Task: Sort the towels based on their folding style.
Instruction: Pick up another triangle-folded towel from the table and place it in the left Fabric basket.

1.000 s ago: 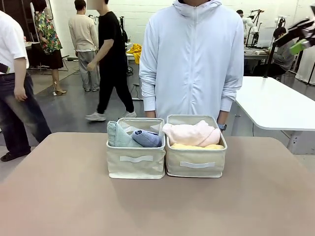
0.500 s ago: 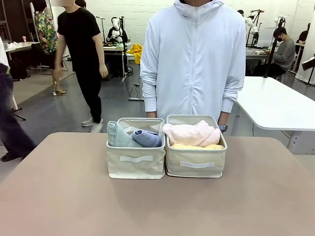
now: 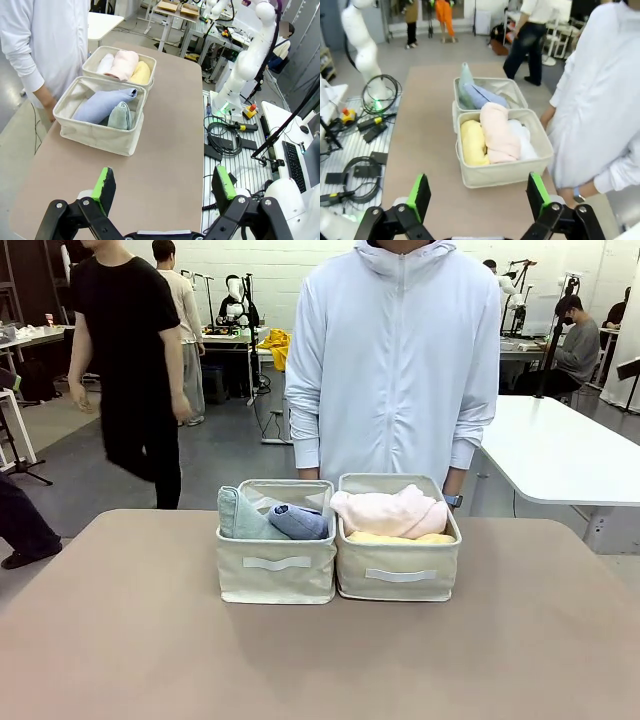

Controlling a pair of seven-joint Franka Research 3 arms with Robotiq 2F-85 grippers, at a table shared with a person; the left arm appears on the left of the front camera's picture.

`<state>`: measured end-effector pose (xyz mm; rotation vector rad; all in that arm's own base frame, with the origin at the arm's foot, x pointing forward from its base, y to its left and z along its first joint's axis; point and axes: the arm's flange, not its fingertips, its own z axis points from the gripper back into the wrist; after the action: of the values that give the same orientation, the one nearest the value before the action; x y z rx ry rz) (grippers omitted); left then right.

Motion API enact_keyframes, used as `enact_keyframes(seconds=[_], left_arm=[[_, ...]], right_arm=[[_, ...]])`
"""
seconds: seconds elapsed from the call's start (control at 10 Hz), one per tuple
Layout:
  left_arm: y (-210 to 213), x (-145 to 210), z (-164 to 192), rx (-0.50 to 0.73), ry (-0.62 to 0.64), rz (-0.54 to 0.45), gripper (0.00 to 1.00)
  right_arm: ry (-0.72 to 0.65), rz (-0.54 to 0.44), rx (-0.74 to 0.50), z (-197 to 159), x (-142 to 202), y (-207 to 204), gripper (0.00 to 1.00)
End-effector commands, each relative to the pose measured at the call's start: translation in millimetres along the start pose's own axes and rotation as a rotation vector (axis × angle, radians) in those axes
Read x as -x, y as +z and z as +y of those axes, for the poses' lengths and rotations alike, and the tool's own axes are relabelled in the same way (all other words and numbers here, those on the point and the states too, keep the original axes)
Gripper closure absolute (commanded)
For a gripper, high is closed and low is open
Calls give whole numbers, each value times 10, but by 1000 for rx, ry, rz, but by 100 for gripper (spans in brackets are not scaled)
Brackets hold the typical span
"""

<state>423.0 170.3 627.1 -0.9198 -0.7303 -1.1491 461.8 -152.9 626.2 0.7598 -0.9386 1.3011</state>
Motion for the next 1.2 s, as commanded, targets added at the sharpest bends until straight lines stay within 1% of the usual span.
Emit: enact_keyframes(seconds=[0.0, 1.1], left_arm=[[-3, -13, -24, -2, 0, -6, 0], [-3, -13, -24, -2, 0, -6, 0]], right_arm=[[17, -26, -87, 118, 116, 29, 0], [17, -26, -87, 118, 116, 29, 0]])
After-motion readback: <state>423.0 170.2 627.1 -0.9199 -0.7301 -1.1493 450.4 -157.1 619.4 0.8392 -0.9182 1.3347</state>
